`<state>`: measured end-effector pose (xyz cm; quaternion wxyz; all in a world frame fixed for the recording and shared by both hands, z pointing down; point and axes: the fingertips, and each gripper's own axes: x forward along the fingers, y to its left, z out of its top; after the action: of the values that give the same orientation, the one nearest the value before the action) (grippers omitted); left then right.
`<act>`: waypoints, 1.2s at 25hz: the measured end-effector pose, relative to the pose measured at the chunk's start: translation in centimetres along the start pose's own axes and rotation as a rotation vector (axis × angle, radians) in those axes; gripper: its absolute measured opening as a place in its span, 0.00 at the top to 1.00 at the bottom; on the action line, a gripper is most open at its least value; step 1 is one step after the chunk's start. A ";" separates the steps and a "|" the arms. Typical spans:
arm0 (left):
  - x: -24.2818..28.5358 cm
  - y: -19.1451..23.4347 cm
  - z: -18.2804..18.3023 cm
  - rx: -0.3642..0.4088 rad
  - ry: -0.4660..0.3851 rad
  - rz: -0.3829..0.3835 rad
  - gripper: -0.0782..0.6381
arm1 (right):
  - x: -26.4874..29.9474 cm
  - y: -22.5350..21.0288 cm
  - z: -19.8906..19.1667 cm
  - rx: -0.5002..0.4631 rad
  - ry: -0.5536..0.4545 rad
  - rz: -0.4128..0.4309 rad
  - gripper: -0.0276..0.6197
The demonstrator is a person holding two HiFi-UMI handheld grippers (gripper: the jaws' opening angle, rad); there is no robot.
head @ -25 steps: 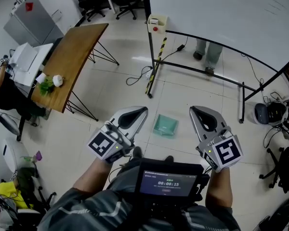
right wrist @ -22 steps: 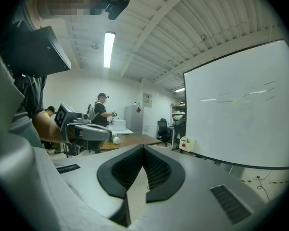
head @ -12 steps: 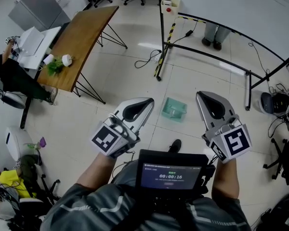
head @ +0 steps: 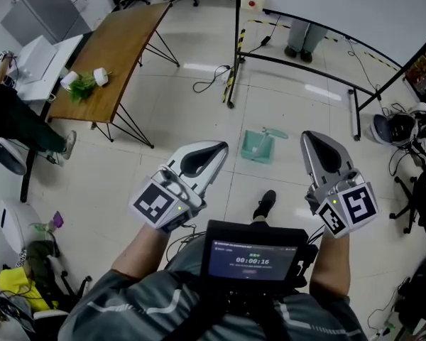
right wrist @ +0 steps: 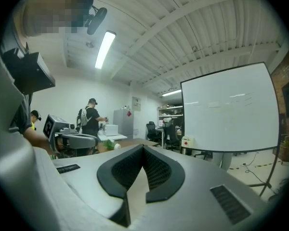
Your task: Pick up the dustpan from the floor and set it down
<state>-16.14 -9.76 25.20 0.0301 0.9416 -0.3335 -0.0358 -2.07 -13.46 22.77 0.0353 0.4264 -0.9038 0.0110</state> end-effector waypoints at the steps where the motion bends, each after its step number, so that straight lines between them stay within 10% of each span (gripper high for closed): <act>1: -1.4 -0.4 0.1 -0.010 0.000 0.003 0.85 | -0.9 1.5 0.2 0.007 -0.003 -0.008 0.92; 11: -8.6 -6.7 2.6 -0.056 -0.021 -0.066 0.85 | -9.9 9.4 2.2 0.030 0.011 -0.102 0.92; 30: -1.9 -21.8 3.9 -0.061 -0.029 -0.055 0.85 | -24.4 4.5 3.3 0.004 -0.005 -0.049 0.93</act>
<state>-4.32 8.20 19.65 0.0529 0.9484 -0.3067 -0.0604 9.75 8.06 17.75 0.0324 0.4483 -0.8932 0.0111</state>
